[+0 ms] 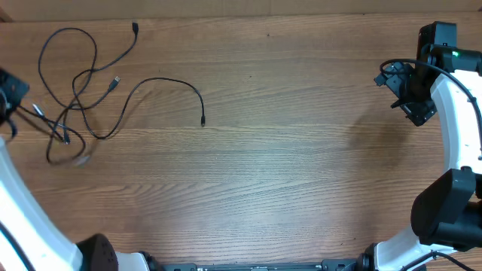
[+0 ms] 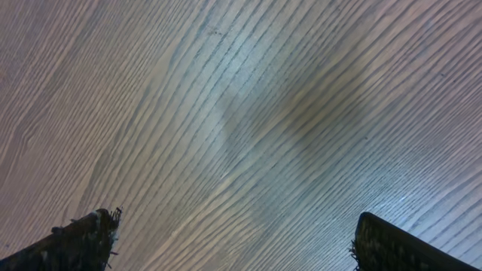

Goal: Untangle cables
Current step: 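Pull the held cable toward the lower left with the left gripper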

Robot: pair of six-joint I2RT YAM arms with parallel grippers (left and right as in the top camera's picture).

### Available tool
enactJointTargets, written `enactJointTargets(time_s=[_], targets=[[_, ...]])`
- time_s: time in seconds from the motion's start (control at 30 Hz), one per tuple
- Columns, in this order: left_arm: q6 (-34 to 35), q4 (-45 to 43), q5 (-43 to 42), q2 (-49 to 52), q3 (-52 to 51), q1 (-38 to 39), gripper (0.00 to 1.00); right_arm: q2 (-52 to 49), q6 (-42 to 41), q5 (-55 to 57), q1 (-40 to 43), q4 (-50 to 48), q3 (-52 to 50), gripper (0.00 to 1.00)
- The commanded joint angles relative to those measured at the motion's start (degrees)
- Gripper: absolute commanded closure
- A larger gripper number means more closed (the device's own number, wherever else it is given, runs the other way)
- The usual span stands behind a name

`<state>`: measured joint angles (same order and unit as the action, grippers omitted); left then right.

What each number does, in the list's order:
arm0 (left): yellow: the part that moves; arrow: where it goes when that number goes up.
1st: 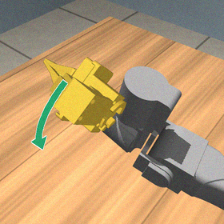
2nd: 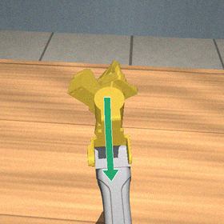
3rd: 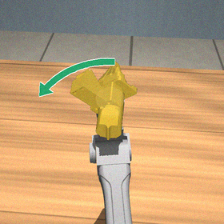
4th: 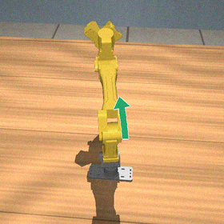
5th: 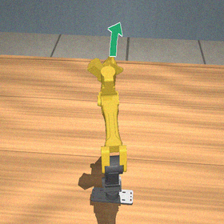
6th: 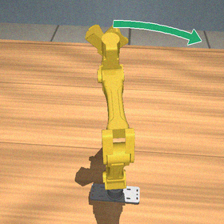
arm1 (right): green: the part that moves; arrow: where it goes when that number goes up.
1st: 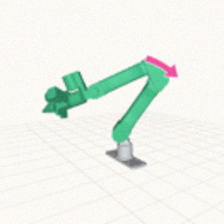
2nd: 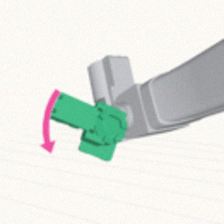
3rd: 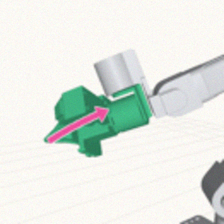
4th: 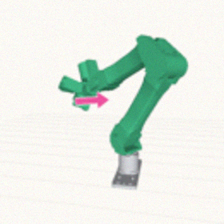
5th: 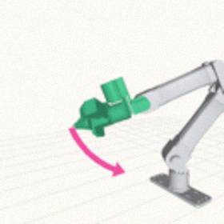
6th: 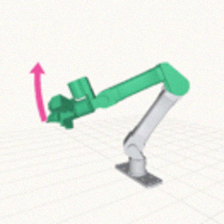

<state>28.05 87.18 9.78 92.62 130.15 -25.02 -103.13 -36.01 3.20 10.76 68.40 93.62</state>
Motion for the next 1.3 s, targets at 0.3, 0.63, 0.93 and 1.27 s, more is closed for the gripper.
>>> enactJointTargets(time_s=[0.3, 0.63, 0.93, 1.27], targets=[[-31.0, -13.9, -47.6, 14.6, -0.2, -1.9, 0.96, 0.2, -0.2, 0.2, -0.3, -0.3, 0.1, 0.00], [-11.6, -12.1, -11.4, 4.3, 9.3, -10.9, 0.96, 0.2, -0.2, 0.2, -0.3, -0.3, 0.1, 0.00], [-0.3, -3.1, -0.9, 5.2, 4.8, -14.1, 0.96, 0.2, -0.2, 0.2, -0.3, -0.2, 0.1, 0.00], [-11.5, -17.5, -49.0, 10.3, -5.7, -13.9, 0.96, 0.2, -0.2, 0.2, -0.3, -0.3, 0.1, 0.00]])
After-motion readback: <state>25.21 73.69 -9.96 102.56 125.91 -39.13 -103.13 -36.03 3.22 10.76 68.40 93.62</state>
